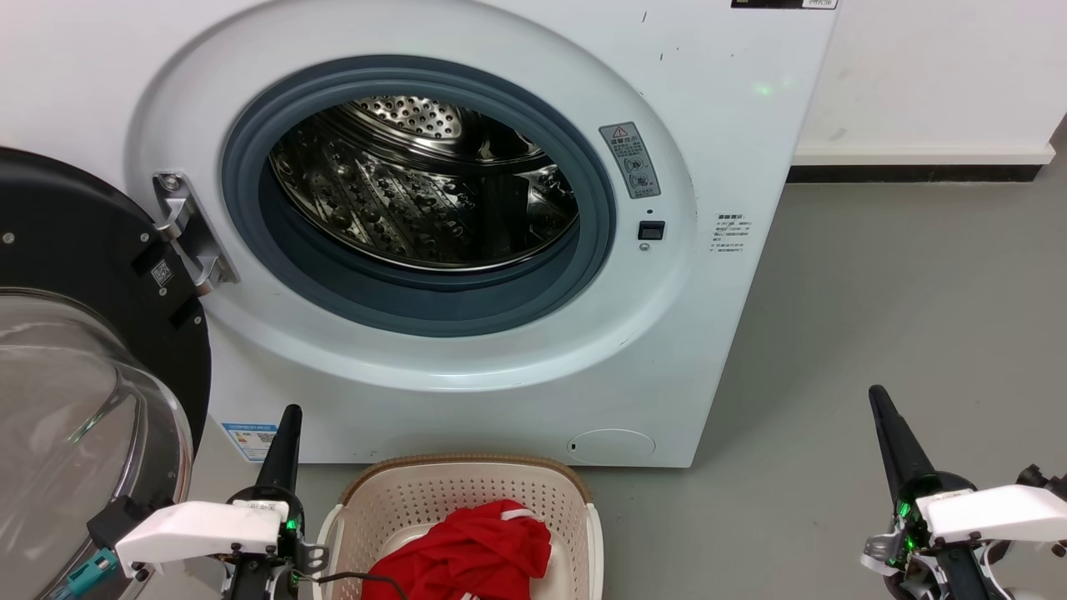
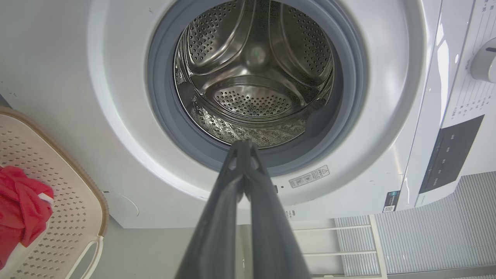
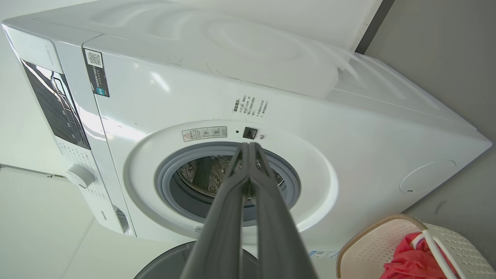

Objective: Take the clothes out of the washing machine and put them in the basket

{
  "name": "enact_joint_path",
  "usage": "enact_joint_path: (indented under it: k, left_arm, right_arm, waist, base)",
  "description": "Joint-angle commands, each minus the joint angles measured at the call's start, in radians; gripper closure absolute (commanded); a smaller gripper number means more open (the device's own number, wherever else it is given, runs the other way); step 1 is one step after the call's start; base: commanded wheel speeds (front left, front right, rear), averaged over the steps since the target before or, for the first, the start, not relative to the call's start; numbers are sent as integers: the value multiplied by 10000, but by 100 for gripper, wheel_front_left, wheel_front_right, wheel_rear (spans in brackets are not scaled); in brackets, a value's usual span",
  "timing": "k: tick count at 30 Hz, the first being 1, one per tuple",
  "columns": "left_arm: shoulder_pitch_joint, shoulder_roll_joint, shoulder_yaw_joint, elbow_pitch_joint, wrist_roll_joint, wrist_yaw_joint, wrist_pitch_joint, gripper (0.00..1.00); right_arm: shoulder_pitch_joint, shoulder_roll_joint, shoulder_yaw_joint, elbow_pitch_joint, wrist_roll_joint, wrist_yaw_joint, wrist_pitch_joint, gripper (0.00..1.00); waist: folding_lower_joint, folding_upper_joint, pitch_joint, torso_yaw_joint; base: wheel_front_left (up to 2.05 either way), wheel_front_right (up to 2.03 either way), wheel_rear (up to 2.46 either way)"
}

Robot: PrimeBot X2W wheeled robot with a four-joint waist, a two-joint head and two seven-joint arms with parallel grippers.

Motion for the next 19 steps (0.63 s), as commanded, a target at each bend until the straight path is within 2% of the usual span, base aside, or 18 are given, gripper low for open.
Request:
enact_joint_path:
  k: [1,19]
  left_arm:
    - [-138,4,28,-3,-181,-57,25,100]
    - [-265,-28,142,145,-1593,-135,370,100]
  right_arm:
    - [-262,-24,-39,11,178,1,44,100]
    - [-395,22,-252,253,1639,1,289,100]
  waist:
    - [0,0,1,1]
    - [0,0,31,15]
  base:
    - [0,0,0]
    - [0,0,0]
